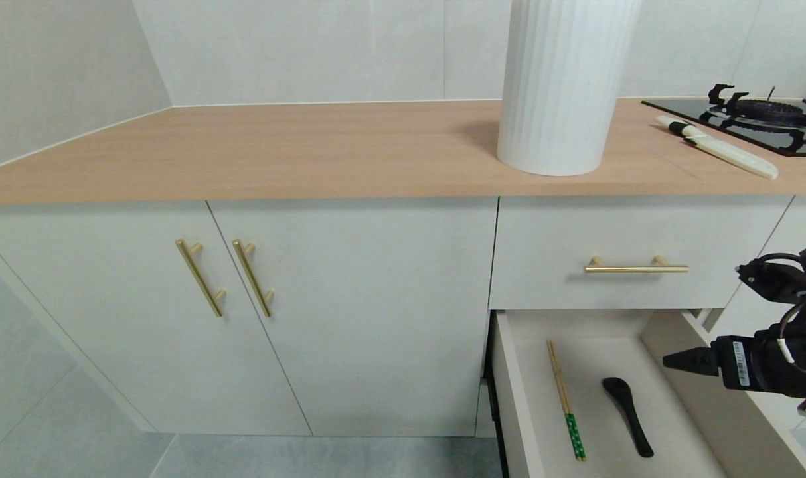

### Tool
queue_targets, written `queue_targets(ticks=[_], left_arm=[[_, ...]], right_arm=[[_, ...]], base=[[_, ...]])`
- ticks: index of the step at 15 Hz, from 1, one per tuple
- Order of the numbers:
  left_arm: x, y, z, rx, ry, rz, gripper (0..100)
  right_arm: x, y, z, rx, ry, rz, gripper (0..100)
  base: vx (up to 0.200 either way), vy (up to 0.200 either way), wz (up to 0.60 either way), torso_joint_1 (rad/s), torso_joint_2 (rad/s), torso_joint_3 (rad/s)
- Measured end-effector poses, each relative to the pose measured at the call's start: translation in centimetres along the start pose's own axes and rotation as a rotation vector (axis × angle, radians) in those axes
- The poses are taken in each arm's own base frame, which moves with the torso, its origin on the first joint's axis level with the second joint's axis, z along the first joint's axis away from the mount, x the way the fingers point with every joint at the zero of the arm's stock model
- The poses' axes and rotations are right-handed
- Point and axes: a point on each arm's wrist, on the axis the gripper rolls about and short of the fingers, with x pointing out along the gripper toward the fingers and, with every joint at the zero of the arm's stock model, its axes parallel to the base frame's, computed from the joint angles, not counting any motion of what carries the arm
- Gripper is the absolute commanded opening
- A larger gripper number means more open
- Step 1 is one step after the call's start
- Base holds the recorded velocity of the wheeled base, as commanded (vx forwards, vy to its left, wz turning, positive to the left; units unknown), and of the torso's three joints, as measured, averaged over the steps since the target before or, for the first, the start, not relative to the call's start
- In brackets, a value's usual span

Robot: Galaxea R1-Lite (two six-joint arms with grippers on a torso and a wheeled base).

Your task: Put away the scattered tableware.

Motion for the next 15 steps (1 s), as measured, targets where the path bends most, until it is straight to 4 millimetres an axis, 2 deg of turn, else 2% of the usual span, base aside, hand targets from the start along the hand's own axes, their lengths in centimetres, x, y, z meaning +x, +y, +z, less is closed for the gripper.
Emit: queue_targets(ticks=[2, 9, 14, 15], left_arm=[[0.0, 0.0, 0.0, 0.0, 0.0, 0.0, 100], [0.0, 0.0, 0.0, -0.001, 0.0, 0.0, 100], [0.0, 0.0, 0.0, -0.001, -0.001, 0.0, 100], [0.0, 0.0, 0.0, -0.001, -0.001, 0.001, 100]], right_arm=[[-1.1, 0.7, 0.0, -0.024, -0.033, 0.035, 100], [-2.5, 1.7, -1.1, -0.084, -0.014, 0.075, 100], [-3.1, 2.2, -2.3, -0.158, 0.065, 0.092, 100], [-3.1, 2.2, -2.5, -0.162, 0.081, 0.09, 100]], base=[[0.0, 0.0, 0.0, 0.0, 0.0, 0.0], [-0.2, 0.0, 0.0, 0.0, 0.0, 0.002], [-0.2, 0.0, 0.0, -0.001, 0.0, 0.002], [0.0, 0.0, 0.0, 0.0, 0.0, 0.0]])
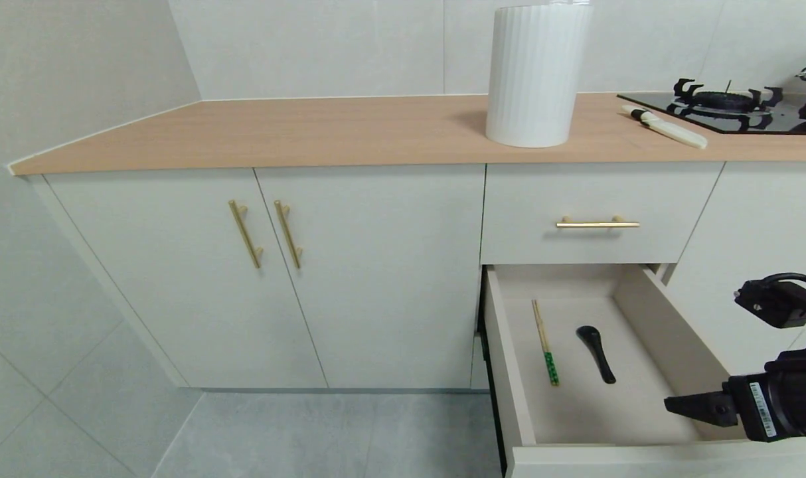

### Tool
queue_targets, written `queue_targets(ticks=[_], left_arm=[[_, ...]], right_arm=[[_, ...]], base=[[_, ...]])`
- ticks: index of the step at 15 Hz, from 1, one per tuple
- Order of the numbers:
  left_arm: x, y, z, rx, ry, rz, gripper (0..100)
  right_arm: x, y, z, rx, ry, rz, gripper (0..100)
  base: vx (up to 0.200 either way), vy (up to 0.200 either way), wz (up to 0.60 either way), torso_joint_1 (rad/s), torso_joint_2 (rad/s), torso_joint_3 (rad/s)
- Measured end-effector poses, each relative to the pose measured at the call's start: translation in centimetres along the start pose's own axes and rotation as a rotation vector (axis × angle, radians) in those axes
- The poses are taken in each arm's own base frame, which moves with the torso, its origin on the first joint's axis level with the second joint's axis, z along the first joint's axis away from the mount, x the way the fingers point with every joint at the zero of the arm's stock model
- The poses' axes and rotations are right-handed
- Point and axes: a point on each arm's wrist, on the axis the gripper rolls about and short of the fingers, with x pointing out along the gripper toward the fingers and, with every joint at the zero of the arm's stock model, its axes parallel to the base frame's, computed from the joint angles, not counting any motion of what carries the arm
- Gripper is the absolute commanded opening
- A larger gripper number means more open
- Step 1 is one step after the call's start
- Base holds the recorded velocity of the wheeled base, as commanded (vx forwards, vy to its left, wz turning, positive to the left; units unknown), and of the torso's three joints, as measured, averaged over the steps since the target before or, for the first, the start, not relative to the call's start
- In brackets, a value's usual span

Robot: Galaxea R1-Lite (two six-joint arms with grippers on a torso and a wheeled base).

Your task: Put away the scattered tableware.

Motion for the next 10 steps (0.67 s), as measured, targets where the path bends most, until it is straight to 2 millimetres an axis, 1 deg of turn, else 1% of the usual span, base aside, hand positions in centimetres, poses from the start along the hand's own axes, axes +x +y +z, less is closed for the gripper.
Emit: queue_targets(ticks=[2, 4, 10], left_arm=[[0.0, 0.0, 0.0, 0.0, 0.0, -0.001, 100], [0.0, 0.0, 0.0, 0.0, 0.0, 0.0, 100], [0.0, 0.0, 0.0, 0.0, 0.0, 0.0, 100]], right_arm=[[0.4, 0.1, -0.1, -0.005, 0.039, -0.001, 100], [1.4, 0.1, -0.1, -0.006, 0.088, -0.007, 100], [6.3, 0.6, -1.0, -0.028, 0.312, -0.031, 100]], base=[[0.0, 0.0, 0.0, 0.0, 0.0, 0.0], [0.0, 0.0, 0.0, 0.0, 0.0, 0.0], [0.0, 0.0, 0.0, 0.0, 0.0, 0.0]])
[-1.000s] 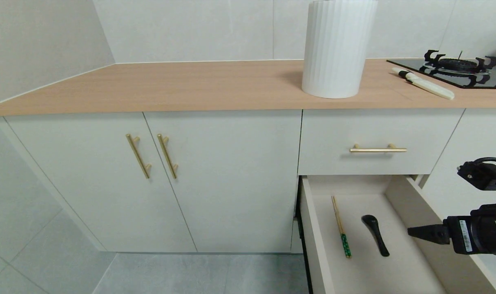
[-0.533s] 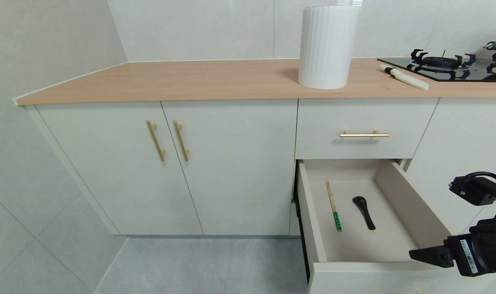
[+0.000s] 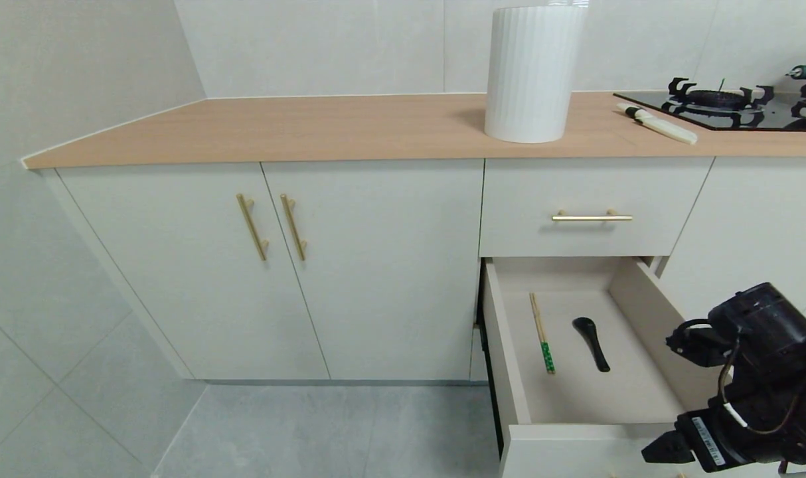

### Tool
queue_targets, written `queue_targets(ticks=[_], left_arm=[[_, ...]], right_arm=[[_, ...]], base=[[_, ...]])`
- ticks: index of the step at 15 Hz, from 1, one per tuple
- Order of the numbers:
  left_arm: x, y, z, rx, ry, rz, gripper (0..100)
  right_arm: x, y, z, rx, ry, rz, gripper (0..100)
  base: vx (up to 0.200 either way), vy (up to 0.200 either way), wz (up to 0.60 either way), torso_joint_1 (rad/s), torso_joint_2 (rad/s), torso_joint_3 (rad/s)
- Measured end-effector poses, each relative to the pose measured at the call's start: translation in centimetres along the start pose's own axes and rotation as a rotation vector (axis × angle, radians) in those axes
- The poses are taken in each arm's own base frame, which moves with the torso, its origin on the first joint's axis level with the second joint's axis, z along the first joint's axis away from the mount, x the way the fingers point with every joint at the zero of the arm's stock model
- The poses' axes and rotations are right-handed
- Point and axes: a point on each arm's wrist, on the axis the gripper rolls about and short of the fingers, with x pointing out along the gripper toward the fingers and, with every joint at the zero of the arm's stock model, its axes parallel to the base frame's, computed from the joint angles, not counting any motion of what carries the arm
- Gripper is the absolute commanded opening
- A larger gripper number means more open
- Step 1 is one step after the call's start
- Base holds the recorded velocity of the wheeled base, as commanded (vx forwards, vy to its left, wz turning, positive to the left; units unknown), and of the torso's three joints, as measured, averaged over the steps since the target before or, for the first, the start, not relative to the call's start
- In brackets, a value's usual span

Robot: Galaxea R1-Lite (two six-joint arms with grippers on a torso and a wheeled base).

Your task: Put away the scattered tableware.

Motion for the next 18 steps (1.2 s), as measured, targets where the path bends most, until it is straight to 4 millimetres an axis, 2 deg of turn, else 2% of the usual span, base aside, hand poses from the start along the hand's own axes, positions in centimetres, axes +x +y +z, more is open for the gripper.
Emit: queue_targets(ticks=[4, 9, 14, 18], left_arm=[[0.0, 0.0, 0.0, 0.0, 0.0, 0.0, 100], [0.0, 0.0, 0.0, 0.0, 0.0, 0.0, 100], [0.0, 0.0, 0.0, 0.0, 0.0, 0.0, 100], [0.0, 0.0, 0.0, 0.0, 0.0, -0.001, 100]], right_arm=[[1.4, 0.7, -0.2, -0.028, 0.056, 0.003, 100], [2.3, 0.8, 0.2, -0.03, -0.005, -0.07, 100], [3.8, 0.9, 1.1, 0.031, -0.095, -0.111, 100], [5.5, 0.9, 2.9, 0.059, -0.207, -0.141, 100]], base=[[0.0, 0.0, 0.0, 0.0, 0.0, 0.0], [0.0, 0.0, 0.0, 0.0, 0.0, 0.0], [0.0, 0.0, 0.0, 0.0, 0.0, 0.0], [0.0, 0.0, 0.0, 0.0, 0.0, 0.0]])
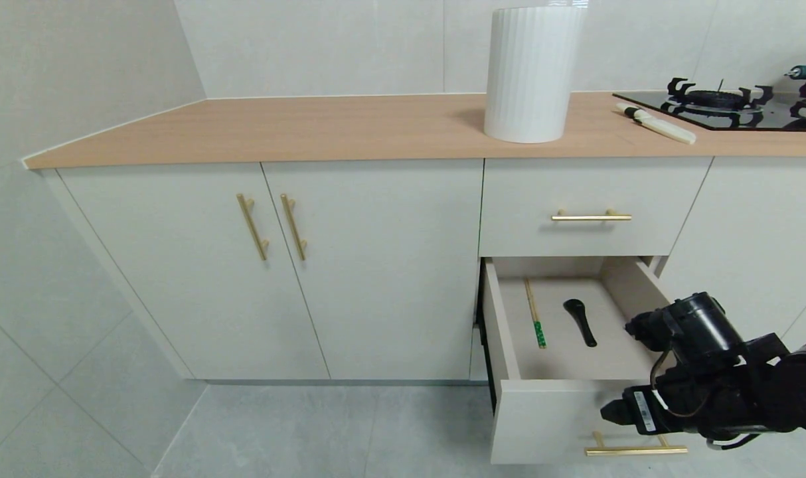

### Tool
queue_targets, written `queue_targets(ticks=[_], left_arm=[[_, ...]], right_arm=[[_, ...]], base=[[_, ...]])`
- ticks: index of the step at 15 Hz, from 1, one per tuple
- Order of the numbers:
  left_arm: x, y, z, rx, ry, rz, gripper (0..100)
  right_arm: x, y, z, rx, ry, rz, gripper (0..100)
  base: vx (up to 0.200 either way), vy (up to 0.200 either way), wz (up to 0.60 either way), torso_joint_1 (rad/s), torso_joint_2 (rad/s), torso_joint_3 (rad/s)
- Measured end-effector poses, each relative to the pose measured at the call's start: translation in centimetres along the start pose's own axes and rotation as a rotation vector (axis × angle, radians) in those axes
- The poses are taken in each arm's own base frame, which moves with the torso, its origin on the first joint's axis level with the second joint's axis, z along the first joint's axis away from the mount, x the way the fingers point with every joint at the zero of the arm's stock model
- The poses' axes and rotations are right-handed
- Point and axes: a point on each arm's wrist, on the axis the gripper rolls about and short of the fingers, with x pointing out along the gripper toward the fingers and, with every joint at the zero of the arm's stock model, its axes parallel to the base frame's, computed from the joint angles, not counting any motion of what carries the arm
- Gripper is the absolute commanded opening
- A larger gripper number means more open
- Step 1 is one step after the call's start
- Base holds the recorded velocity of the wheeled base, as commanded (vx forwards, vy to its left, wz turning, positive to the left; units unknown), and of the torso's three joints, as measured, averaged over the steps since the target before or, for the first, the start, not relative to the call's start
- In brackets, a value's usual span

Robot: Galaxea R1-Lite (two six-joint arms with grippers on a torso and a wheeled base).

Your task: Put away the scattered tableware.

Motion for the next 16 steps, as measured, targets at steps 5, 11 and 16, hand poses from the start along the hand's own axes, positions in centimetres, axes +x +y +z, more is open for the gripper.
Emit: queue_targets(ticks=[5, 11, 16], left_arm=[[0.0, 0.0, 0.0, 0.0, 0.0, 0.0, 100], [0.0, 0.0, 0.0, 0.0, 0.0, 0.0, 100], [0.0, 0.0, 0.0, 0.0, 0.0, 0.001, 100]], right_arm=[[2.6, 0.1, 2.8, 0.043, -0.118, -0.016, 100], [5.6, -0.1, 8.8, 0.102, -0.251, -0.027, 100], [9.8, -0.8, 12.7, 0.139, -0.35, -0.045, 100]], base=[[0.0, 0.0, 0.0, 0.0, 0.0, 0.0], [0.0, 0.0, 0.0, 0.0, 0.0, 0.0], [0.0, 0.0, 0.0, 0.0, 0.0, 0.0]])
